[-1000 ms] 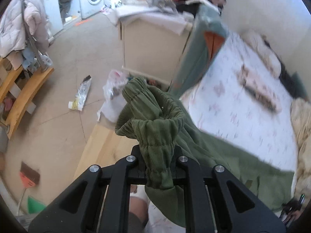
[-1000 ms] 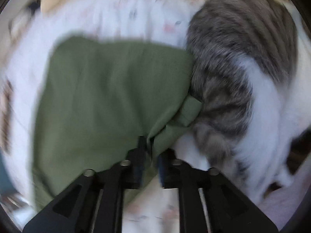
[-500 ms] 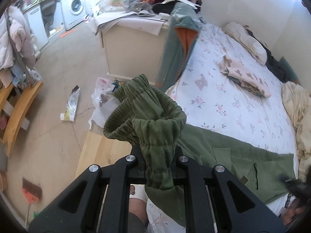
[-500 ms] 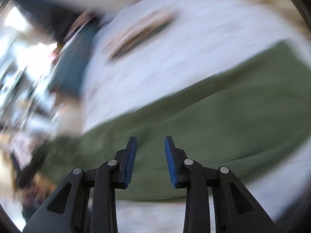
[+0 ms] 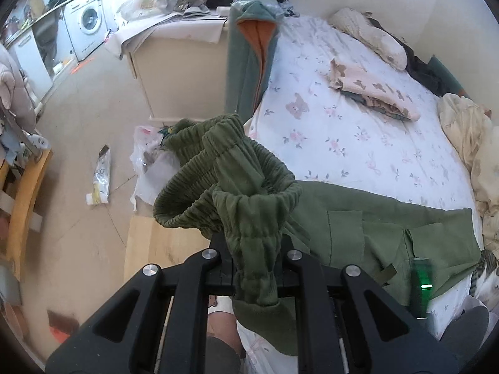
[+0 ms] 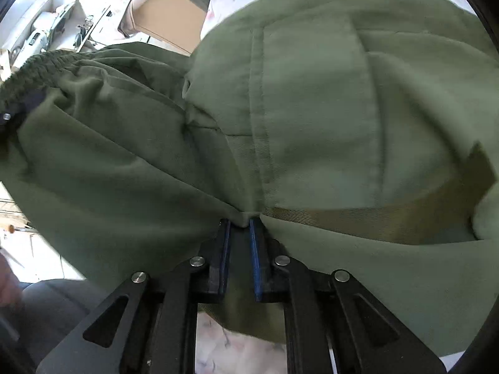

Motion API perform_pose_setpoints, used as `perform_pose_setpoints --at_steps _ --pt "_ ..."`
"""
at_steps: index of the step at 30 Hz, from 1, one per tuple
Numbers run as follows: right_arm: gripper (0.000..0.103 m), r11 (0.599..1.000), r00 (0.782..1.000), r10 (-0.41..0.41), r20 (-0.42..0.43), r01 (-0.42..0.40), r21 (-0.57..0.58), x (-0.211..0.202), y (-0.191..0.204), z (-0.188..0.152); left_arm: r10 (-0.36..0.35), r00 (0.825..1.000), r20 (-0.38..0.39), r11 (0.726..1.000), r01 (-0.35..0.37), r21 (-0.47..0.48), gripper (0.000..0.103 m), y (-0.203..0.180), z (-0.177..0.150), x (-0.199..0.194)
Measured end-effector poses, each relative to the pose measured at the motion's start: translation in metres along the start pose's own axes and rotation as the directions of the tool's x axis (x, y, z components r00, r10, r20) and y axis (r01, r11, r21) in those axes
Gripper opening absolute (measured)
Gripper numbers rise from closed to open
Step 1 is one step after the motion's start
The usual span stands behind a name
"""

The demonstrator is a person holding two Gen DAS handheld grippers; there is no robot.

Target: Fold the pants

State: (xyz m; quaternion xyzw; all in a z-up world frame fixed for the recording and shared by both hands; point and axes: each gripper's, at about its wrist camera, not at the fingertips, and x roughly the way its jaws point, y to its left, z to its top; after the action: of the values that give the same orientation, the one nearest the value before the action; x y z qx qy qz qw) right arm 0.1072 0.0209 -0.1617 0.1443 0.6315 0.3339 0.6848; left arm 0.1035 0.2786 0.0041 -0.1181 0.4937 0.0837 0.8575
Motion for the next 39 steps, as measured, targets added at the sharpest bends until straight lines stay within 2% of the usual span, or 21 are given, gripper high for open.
perform_pose_setpoints --at_steps 1,5,7,8,9,10,11,14,17,20,22,24,26,28,30,31,33,35,36,38,39 --pt "0.018 1.0 0.999 0.01 0.033 -0.009 -0.026 -0.019 -0.001 -0.002 0.001 1.0 0.007 1.0 -0.001 0.008 0.01 -0.002 0.0 -0.002" --pt "0.018 0.999 0.991 0.013 0.136 -0.008 -0.034 -0.092 -0.027 -0.011 0.035 0.999 0.039 0.997 -0.037 0.067 0.01 -0.014 -0.001 -0.006" --pt "0.019 0.999 0.983 -0.028 0.181 0.03 -0.011 -0.128 -0.051 -0.016 0.058 0.997 0.056 0.992 -0.064 0.107 0.01 -0.022 -0.003 -0.008" --pt "0.024 0.998 0.979 -0.059 0.198 0.059 0.002 -0.138 -0.059 -0.018 0.069 0.995 0.069 0.989 -0.077 0.127 0.01 -0.027 -0.005 -0.01" --pt "0.038 0.995 0.971 -0.101 0.217 0.097 0.026 -0.155 -0.074 -0.022 0.083 0.993 0.083 0.983 -0.095 0.155 0.01 -0.035 -0.006 -0.012" --pt "0.077 0.991 0.965 -0.13 0.229 0.122 0.049 -0.165 -0.085 -0.022 0.102 0.99 0.095 0.975 -0.118 0.187 0.01 -0.044 -0.007 -0.013" --pt "0.091 0.986 0.95 -0.16 0.267 0.139 0.097 -0.184 -0.104 -0.029 0.115 0.988 0.103 0.969 -0.134 0.209 0.01 -0.051 -0.008 -0.014" --pt "0.091 0.973 0.933 -0.173 0.315 0.111 0.203 -0.212 -0.145 -0.038 0.156 0.98 0.127 0.939 -0.187 0.289 0.01 -0.092 -0.013 -0.013" --pt "0.091 0.963 0.915 -0.128 0.382 0.022 0.268 -0.244 -0.184 -0.056 0.188 0.972 0.143 0.901 -0.229 0.369 0.01 -0.135 -0.021 -0.009" --pt "0.091 0.944 0.894 -0.189 0.405 0.052 0.325 -0.263 -0.214 -0.07 0.191 0.965 0.181 0.852 -0.255 0.458 0.01 -0.186 -0.037 -0.002" --pt "0.091 0.916 0.895 -0.214 0.39 0.045 0.4 -0.256 -0.223 -0.067 0.171 0.964 0.201 0.815 -0.253 0.521 0.01 -0.219 -0.052 0.007" --pt "0.091 0.887 0.908 -0.137 0.396 -0.065 0.456 -0.25 -0.239 -0.069 0.169 0.972 0.166 0.782 -0.234 0.578 0.01 -0.252 -0.076 0.027" --pt "0.091 0.857 0.919 -0.051 0.391 -0.16 0.489 -0.245 -0.256 -0.068 0.163 0.976 0.147 0.733 -0.219 0.644 0.01 -0.282 -0.103 0.046" --pt "0.091 0.853 0.921 -0.06 0.384 -0.153 0.499 -0.249 -0.261 -0.066 0.191 0.972 0.137 0.664 -0.231 0.711 0.011 -0.304 -0.134 0.071" --pt "0.091 0.854 0.923 -0.068 0.379 -0.143 0.501 -0.248 -0.259 -0.064 0.216 0.972 0.096 0.644 -0.216 0.734 0.013 -0.314 -0.159 0.093" --pt "0.091 0.853 0.924 -0.061 0.377 -0.149 0.501 -0.247 -0.259 -0.064 0.226 0.97 0.085 0.638 -0.213 0.74 0.019 -0.315 -0.167 0.099" --pt "0.091 0.851 0.928 -0.037 0.371 -0.165 0.498 -0.25 -0.26 -0.069 0.245 0.967 0.074 0.601 -0.211 0.771 0.033 -0.318 -0.184 0.11" --pt "0.091 0.848 0.934 -0.034 0.355 -0.16 0.505 -0.245 -0.259 -0.068 0.245 0.967 0.072 0.604 -0.211 0.769 0.054 -0.316 -0.188 0.107" --pt "0.091 0.851 0.937 -0.031 0.349 -0.159 0.501 -0.243 -0.256 -0.066 0.208 0.976 0.057 0.628 -0.178 0.757 0.059 -0.311 -0.184 0.097" --pt "0.091 0.867 0.94 -0.014 0.341 -0.158 0.472 -0.24 -0.248 -0.062 0.126 0.992 0.006 0.684 -0.092 0.724 0.079 -0.302 -0.175 0.078" --pt "0.091 0.875 0.94 -0.015 0.342 -0.153 0.458 -0.239 -0.244 -0.061 0.078 0.997 -0.025 0.729 -0.039 0.683 0.08 -0.292 -0.167 0.063"
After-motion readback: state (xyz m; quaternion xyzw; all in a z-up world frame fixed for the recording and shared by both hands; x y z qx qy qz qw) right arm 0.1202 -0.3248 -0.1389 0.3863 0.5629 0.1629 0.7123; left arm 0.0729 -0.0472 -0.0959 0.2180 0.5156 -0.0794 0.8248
